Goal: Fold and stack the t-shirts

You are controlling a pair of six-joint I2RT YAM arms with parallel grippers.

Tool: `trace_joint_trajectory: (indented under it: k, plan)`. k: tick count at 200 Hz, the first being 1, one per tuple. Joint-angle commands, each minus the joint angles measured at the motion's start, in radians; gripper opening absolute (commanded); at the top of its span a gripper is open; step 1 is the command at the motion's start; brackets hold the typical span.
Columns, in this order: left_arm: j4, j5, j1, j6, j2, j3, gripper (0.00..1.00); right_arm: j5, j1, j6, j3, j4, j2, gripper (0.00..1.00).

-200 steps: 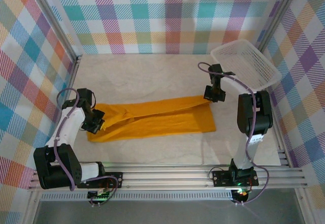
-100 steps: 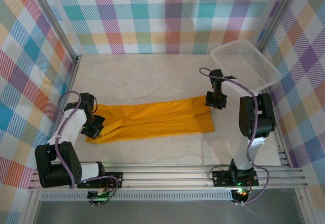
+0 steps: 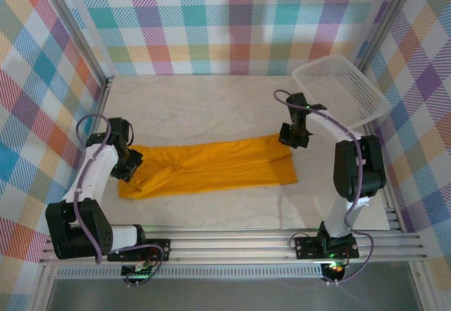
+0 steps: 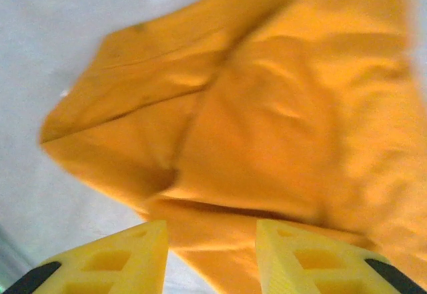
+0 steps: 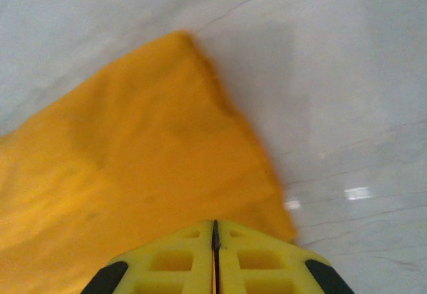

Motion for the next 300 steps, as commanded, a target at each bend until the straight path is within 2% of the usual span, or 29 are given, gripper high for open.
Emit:
trace_joint_trajectory:
  k: [1,20,42,78,100,137,159,172,187,225,260,300]
  plan:
    - [0.112,0.143,-0.067,0.060,0.044,0.032,0.40,-0.133,0.069,0.007,0.028,0.058,0.017,0.10]
    - [0.144,0.270,-0.140,0.110,0.208,0.082,0.45,-0.202,0.108,0.015,0.068,0.084,0.084,0.11]
    - [0.124,0.267,-0.233,0.202,0.339,0.166,0.51,-0.231,0.114,0.042,0.119,0.065,0.165,0.12]
    - [0.012,0.079,-0.352,0.368,0.426,0.275,0.51,-0.225,0.114,0.024,0.170,0.033,0.218,0.13]
    - [-0.030,-0.031,-0.382,0.419,0.458,0.290,0.51,-0.228,0.114,0.021,0.177,0.027,0.217,0.13]
    - [-0.030,-0.073,-0.394,0.461,0.507,0.300,0.48,-0.234,0.114,0.028,0.169,0.026,0.212,0.13]
    - [-0.031,-0.085,-0.418,0.482,0.538,0.309,0.44,-0.229,0.113,0.027,0.172,0.024,0.211,0.13]
    - [-0.034,-0.102,-0.427,0.487,0.555,0.311,0.38,-0.229,0.114,0.026,0.177,0.020,0.211,0.13]
    - [-0.027,-0.108,-0.430,0.493,0.566,0.308,0.29,-0.232,0.114,0.029,0.180,0.020,0.208,0.14]
    - [-0.034,-0.129,-0.440,0.507,0.550,0.317,0.00,-0.234,0.114,0.037,0.181,0.020,0.201,0.13]
    - [-0.135,-0.082,-0.469,0.479,0.496,0.344,0.00,-0.221,0.112,0.032,0.185,0.014,0.190,0.13]
    - [-0.267,0.061,-0.512,0.352,0.488,0.368,0.00,-0.217,0.112,0.030,0.184,0.013,0.189,0.13]
